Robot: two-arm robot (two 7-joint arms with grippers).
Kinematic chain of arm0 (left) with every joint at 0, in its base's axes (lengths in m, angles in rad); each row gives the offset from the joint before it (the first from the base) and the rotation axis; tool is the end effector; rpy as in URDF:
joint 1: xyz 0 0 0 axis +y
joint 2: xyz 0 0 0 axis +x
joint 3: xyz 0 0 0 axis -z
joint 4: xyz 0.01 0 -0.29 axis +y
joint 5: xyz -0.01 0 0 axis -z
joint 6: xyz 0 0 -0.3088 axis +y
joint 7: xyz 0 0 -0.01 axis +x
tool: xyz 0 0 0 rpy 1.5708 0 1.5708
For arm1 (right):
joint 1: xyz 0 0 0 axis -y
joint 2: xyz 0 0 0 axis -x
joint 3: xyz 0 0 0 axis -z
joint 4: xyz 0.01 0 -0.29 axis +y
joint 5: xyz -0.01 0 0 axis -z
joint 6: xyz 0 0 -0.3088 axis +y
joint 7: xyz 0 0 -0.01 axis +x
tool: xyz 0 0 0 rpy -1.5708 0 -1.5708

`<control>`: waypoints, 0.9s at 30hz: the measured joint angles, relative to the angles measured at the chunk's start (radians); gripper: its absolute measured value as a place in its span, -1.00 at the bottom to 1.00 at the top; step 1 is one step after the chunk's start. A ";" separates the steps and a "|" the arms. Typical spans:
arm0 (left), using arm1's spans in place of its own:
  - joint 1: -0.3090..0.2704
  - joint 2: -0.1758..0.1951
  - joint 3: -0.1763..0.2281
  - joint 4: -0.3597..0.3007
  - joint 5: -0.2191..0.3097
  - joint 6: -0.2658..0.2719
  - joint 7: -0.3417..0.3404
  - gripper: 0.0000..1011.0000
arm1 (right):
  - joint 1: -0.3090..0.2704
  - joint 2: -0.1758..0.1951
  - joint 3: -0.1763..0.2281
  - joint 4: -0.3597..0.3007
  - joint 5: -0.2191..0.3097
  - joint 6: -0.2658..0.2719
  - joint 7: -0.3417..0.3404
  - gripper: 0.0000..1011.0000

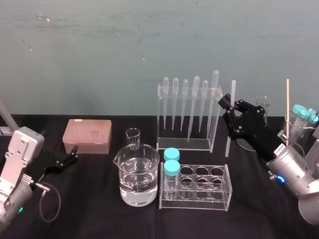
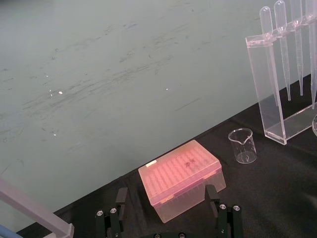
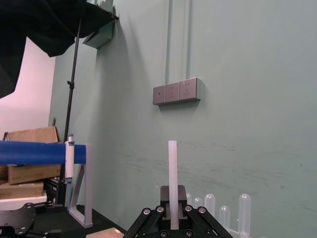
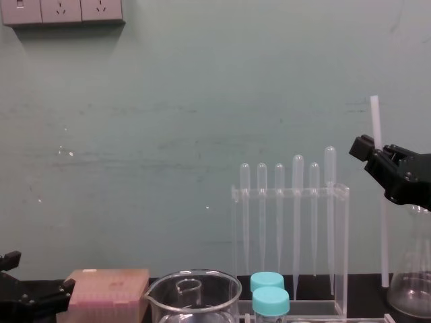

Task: Pick up the stirring rod with one hand, then place it down.

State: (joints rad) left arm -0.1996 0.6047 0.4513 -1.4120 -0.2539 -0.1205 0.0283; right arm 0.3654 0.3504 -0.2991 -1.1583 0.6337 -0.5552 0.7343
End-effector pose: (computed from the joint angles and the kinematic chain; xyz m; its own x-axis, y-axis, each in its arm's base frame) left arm 0.3581 0.0827 -0.3022 0.2921 0.8803 0.3738 -0.9553 0.2872 0.0702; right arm 0.4194 -0.0652 -0.2956 0.6786 -0.7245 0.1211 0.6190 0.6528 0.4367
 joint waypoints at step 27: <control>0.000 0.000 0.000 0.000 0.000 0.000 0.000 0.98 | 0.000 0.000 0.000 0.000 0.000 0.000 0.000 -0.86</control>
State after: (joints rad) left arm -0.1996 0.6047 0.4514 -1.4120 -0.2539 -0.1205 0.0283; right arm 0.3654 0.3504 -0.2991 -1.1584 0.6337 -0.5551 0.7343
